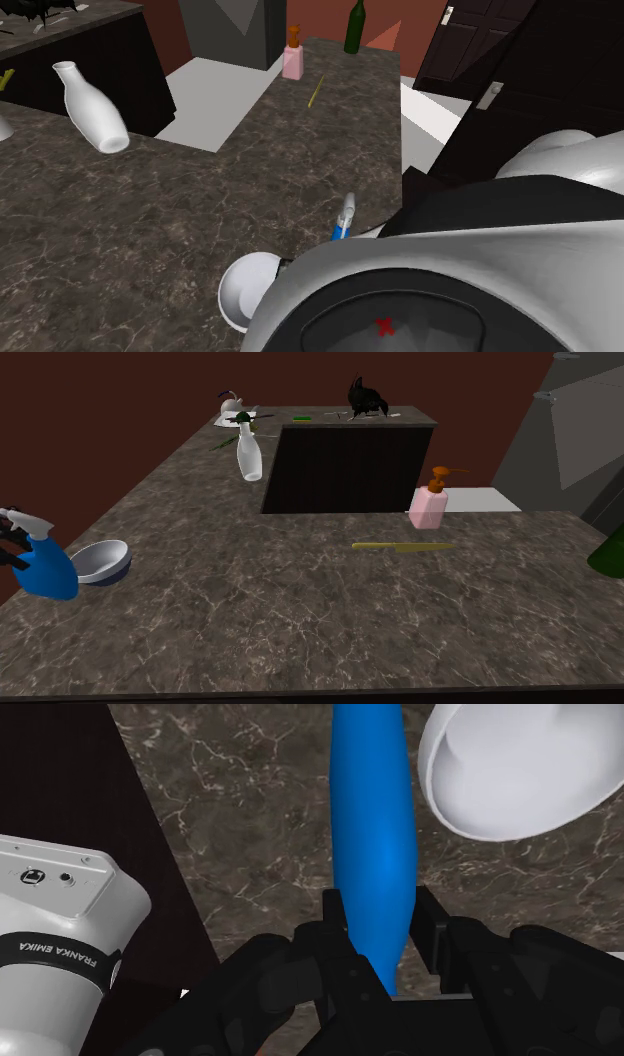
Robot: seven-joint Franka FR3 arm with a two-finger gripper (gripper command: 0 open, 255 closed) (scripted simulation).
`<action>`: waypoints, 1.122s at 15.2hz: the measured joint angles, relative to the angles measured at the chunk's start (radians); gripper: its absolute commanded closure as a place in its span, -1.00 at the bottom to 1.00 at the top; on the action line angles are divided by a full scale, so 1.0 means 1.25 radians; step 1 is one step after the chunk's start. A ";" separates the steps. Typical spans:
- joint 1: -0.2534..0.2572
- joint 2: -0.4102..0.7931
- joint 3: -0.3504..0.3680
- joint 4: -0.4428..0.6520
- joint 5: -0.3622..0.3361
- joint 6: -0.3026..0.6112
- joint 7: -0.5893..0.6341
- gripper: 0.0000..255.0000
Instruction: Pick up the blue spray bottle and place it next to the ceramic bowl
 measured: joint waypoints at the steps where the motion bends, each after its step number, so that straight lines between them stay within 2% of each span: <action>1: -0.002 0.000 0.007 -0.008 0.004 0.010 0.002 1.00; 8: -0.044 0.004 0.081 -0.043 0.027 0.078 0.014 1.00; 13: -0.089 0.004 0.141 -0.057 0.043 0.126 0.019 1.00; 17: -0.090 0.004 0.146 -0.059 0.046 0.134 0.021 1.00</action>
